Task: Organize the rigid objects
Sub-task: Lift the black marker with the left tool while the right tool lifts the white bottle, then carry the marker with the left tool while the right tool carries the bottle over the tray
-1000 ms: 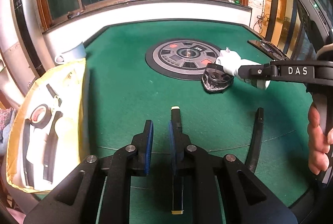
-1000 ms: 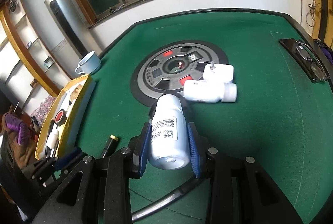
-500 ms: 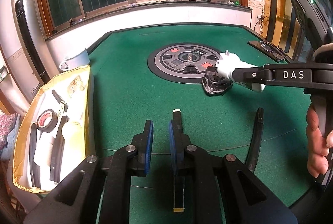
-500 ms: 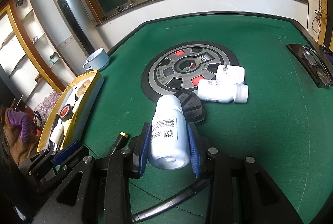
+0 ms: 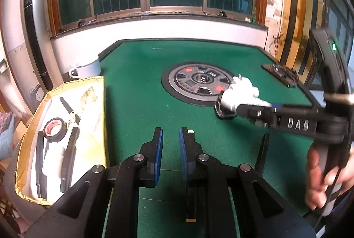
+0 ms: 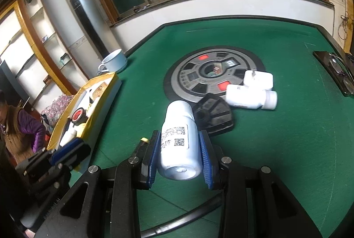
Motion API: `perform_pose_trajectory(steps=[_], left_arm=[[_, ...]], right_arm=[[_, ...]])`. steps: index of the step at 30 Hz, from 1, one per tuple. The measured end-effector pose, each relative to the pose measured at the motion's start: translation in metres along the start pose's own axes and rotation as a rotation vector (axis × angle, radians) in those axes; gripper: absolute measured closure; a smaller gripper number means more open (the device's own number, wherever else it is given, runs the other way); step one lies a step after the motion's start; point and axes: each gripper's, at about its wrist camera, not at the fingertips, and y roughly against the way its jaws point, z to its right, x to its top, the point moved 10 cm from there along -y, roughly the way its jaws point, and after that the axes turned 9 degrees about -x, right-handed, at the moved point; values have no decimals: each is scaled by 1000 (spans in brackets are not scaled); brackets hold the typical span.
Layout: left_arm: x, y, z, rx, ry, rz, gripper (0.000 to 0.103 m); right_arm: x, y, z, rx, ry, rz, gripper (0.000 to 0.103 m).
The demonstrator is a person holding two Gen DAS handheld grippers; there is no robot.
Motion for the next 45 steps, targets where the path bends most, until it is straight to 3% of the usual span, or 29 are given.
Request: perform_pose_trajectory(steps=[8,23,28,34,37,39,45], left_arm=[[13,28,-30,-9,76,67,90],[7,80,-148,85,310,170,90],[-3,68,-140,-49,344,100,90],[-19,23,-36,-352,226,-115,89],[-35,-5,5,-378,164,-229,89],[-46,-20,19,-341,118,-293,89],[-60,-53,33,-266,74,-374,87]], right_arm=[[-6,2,-38,50,29,12,72],[-1,-14,-160,154,180,17,72],[19,-2,-149,143,136,77,72],[35,10,-99,76,41,129,72],[33,13,-80,56,12,131,72],[31,14,-71,55,-4,130,72],[30,22,-57,79,-34,131,72]])
